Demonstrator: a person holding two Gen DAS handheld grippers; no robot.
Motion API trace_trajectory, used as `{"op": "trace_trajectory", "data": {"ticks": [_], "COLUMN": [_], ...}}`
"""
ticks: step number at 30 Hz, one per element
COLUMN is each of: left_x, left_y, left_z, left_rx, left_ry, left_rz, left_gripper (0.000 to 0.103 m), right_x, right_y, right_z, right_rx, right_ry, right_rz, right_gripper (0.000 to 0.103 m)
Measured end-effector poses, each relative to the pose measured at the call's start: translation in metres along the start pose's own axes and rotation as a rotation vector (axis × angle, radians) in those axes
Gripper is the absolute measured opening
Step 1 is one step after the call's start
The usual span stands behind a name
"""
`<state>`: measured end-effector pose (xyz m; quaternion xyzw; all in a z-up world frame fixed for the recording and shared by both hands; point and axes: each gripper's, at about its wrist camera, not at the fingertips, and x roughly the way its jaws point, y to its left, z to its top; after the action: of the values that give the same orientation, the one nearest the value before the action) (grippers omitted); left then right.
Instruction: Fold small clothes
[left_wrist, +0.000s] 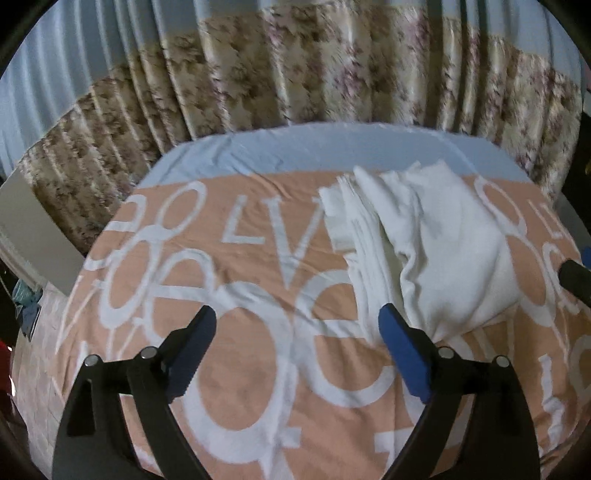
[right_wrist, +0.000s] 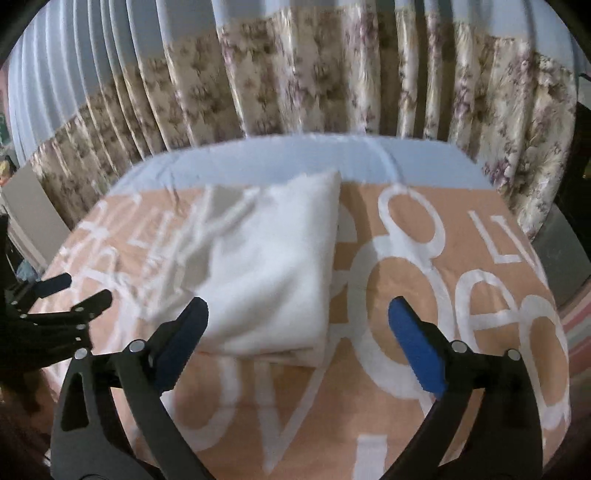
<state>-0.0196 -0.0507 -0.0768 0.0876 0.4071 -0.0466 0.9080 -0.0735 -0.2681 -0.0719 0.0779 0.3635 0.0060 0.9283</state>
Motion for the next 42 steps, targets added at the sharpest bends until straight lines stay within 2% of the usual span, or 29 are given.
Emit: {"op": "trace_trajectory", "data": {"ticks": [6, 12, 16, 24, 31, 42], "left_x": [-0.036, -0.075, -0.094, -0.115, -0.128, -0.135], "left_y": [0.013, 0.021, 0.02, 0.018, 0.011, 0.017], "left_z": [0.003, 0.003, 0.005, 0.002, -0.002, 0.005], "left_rx": [-0.044, -0.074, -0.066, -0.04, -0.01, -0.038], "left_ry": [-0.045, -0.107, -0.128, -0.158, -0.18, -0.206], "left_rz": [0.016, 0.022, 0.044, 0.054, 0.028, 0.028], "left_gripper": [0.091, 0.092, 0.094, 0.095, 0.096, 0.099], "right_x": [-0.037, -0.06, -0.073, -0.095, -0.108, -0.107], "right_y": [0.024, 0.029, 0.033, 0.036, 0.039, 0.046], "right_z": [0.001, -0.001, -0.002, 0.002, 0.003, 0.006], "right_rx": [0.008, 0.046, 0.024, 0.025, 0.032, 0.016], "right_ry": [-0.04, -0.036, -0.054, -0.086, -0.127, -0.126], "right_rz": [-0.007, -0.099, -0.141, -0.176, -0.184, -0.208], "right_gripper": [0.1, 0.1, 0.1, 0.1, 0.1, 0.1]}}
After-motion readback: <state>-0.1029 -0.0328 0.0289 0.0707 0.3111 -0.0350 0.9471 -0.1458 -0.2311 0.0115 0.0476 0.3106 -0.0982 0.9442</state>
